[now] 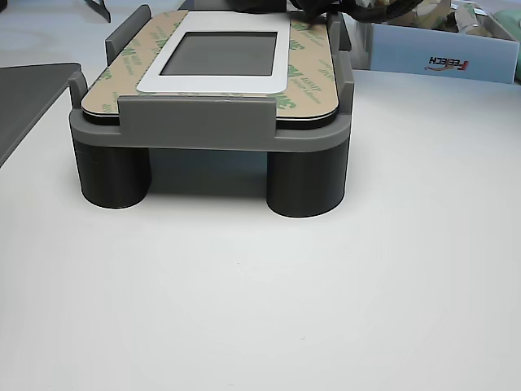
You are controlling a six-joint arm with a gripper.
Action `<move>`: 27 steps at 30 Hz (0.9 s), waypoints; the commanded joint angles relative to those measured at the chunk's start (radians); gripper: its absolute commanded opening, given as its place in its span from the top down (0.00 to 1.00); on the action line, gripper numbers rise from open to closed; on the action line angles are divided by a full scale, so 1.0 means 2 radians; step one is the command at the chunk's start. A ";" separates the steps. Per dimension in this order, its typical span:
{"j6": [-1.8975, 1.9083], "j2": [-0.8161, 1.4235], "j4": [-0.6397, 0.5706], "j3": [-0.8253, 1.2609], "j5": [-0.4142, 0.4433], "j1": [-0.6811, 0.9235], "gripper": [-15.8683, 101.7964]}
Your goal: Peel off protective film from adhesive tape.
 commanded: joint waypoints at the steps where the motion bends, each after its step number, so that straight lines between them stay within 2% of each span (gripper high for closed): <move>1: -0.610 0.011 -0.016 0.008 0.041 0.062 0.97; 10: -0.615 0.011 -0.030 0.008 0.038 0.062 0.97; 18: -0.654 0.008 -0.055 0.008 0.060 0.059 0.97; 22: -0.673 -0.015 -0.095 0.008 0.042 0.059 0.97; 27: -0.743 -0.114 -0.190 -0.002 0.002 0.058 0.97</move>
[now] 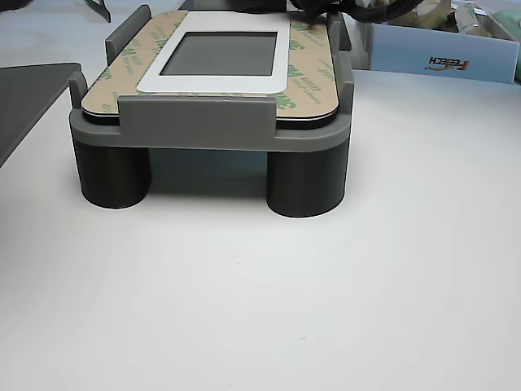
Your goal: Peel off protective film from adhesive tape.
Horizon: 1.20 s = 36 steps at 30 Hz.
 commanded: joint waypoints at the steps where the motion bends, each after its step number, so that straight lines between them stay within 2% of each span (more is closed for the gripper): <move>1: -0.050 -0.060 -0.068 -0.025 -0.022 -0.009 0.97; 6: -0.081 -0.153 -0.137 -0.051 -0.051 0.008 0.97; 9: -0.078 -0.211 -0.132 -0.093 -0.055 0.030 0.97; 12: -0.081 -0.255 -0.117 -0.130 -0.041 0.067 0.96; 17: -0.077 -0.286 -0.153 -0.128 -0.033 0.126 0.96; 21: -0.077 -0.330 -0.182 -0.136 -0.031 0.148 0.96; 36: -0.111 -0.425 -0.189 -0.195 -0.043 0.201 0.96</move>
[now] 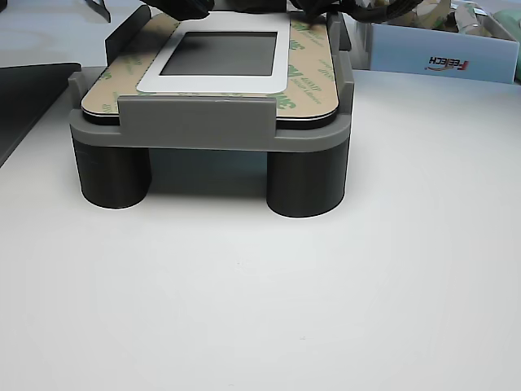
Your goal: Peel off protective film from adhesive tape.
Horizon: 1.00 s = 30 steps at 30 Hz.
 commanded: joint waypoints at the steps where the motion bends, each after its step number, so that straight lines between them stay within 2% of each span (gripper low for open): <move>1: -0.013 0.003 0.004 -0.026 -0.005 0.000 0.96; 16: -0.060 -0.051 0.013 -0.072 -0.031 0.008 0.96; 25: -0.088 -0.080 0.055 -0.115 -0.028 0.021 0.96; 30: -0.086 -0.086 0.052 -0.116 -0.029 0.021 0.96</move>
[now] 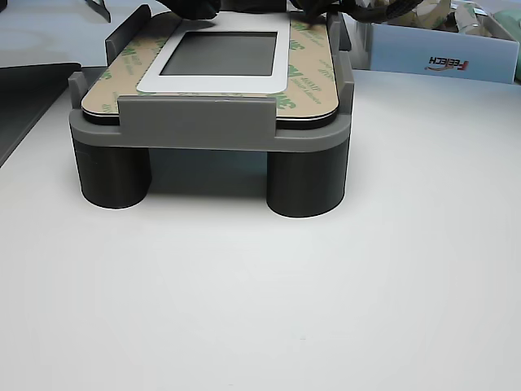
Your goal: Peel off protective film from adhesive tape.
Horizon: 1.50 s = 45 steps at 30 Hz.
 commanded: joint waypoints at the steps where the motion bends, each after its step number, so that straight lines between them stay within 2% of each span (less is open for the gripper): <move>1: 0.002 0.006 -0.005 -0.018 -0.002 -0.004 0.96; 45: -0.018 -0.014 0.005 -0.032 -0.012 0.005 0.96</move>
